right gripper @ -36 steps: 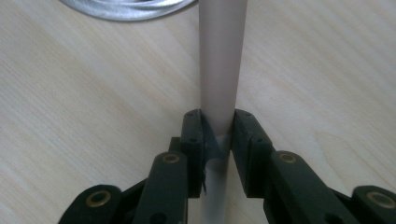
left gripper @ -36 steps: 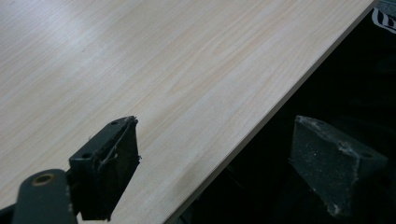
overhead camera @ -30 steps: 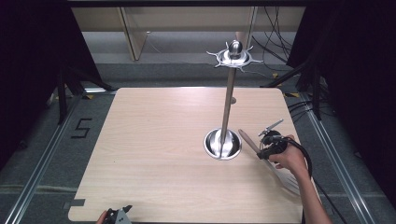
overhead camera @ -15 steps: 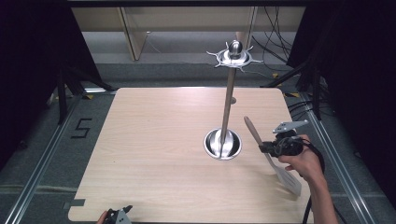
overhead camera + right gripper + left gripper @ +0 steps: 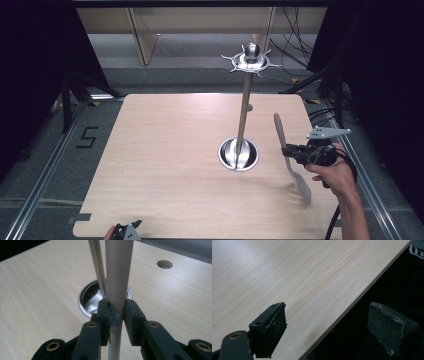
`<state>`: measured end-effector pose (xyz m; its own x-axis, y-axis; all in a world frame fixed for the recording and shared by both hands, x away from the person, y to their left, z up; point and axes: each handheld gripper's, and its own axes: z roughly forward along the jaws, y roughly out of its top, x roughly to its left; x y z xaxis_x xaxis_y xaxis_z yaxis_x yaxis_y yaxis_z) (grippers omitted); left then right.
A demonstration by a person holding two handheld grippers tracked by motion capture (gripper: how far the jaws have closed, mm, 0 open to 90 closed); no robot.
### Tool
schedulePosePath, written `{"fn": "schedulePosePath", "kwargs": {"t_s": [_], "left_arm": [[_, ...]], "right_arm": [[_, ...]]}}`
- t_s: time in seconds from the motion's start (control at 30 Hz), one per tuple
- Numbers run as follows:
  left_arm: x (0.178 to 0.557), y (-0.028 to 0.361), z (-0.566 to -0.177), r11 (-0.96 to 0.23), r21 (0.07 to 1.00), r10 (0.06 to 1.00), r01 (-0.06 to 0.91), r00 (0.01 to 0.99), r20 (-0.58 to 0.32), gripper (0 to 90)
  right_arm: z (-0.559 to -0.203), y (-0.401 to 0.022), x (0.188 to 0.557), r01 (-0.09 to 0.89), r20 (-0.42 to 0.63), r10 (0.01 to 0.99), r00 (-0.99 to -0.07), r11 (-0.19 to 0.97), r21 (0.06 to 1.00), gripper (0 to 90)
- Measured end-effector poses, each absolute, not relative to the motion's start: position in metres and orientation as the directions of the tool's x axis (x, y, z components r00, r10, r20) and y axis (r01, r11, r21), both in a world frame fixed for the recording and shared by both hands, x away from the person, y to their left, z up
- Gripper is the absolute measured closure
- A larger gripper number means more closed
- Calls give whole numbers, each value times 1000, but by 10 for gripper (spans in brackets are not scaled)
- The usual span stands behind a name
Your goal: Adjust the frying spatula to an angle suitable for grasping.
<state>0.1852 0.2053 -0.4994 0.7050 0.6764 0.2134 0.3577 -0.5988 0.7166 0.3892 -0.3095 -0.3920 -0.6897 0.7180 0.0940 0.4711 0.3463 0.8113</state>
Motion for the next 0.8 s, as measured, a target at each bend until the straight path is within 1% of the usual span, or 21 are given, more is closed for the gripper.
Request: {"fn": "schedulePosePath", "kwargs": {"t_s": [0.07,0.1,0.13,0.17,0.2,0.23,0.27,0.3,0.33,0.37,0.4,0.47,0.53,0.57,0.6,0.67,0.7,0.73,0.77,0.8], "left_arm": [[186,206,-498,-622,699,662,355,715,226,148],[183,205,-499,-596,701,695,391,689,207,148],[183,205,-499,-599,699,693,390,690,209,148],[183,205,-499,-600,699,693,389,690,210,148],[183,204,-500,-575,716,709,395,677,196,148],[183,205,-500,-584,710,704,395,681,200,148],[185,205,-500,-591,720,686,365,696,211,148],[186,206,-499,-596,719,678,357,704,212,148],[185,205,-500,-594,720,681,359,700,214,148],[186,206,-499,-598,718,679,358,702,215,148],[187,208,-497,-640,691,641,336,729,240,148],[187,208,-497,-636,693,644,339,728,235,148],[187,208,-497,-638,692,643,338,728,238,148],[187,208,-497,-638,692,644,338,728,237,148],[187,209,-497,-638,692,644,339,727,237,148],[187,208,-497,-637,692,644,339,727,236,148],[187,209,-497,-639,691,643,339,728,237,148],[187,208,-496,-642,682,646,351,727,234,148],[186,208,-497,-627,691,661,358,715,229,148],[186,207,-498,-623,695,664,358,712,228,148]], "right_arm": [[-389,-310,387,477,125,706,-697,328,815,761],[-389,-311,389,446,97,700,-708,336,829,761],[-388,-310,388,428,112,698,-708,298,853,761],[-388,-310,388,428,112,698,-708,298,853,761],[-386,-311,388,435,124,680,-723,309,846,762],[-386,-311,388,419,130,683,-719,276,865,761],[-387,-310,389,399,135,674,-727,254,881,762],[-386,-310,389,410,150,661,-735,258,875,762],[-385,-309,387,425,177,659,-731,237,874,762],[-384,-310,388,414,175,649,-740,235,880,762],[-383,-308,388,405,183,644,-743,214,889,762],[-382,-306,387,398,192,626,-756,206,894,762],[-381,-306,387,389,182,625,-759,212,897,762],[-381,-306,388,351,140,628,-766,226,909,762],[-379,-304,385,384,169,637,-752,214,898,762],[-378,-303,387,335,130,631,-765,217,917,762],[-377,-301,385,356,157,626,-764,206,912,762],[-376,-301,386,349,149,618,-772,215,912,762],[-374,-300,385,357,155,618,-771,219,908,762],[-373,-299,387,329,131,615,-777,220,918,762]]}}
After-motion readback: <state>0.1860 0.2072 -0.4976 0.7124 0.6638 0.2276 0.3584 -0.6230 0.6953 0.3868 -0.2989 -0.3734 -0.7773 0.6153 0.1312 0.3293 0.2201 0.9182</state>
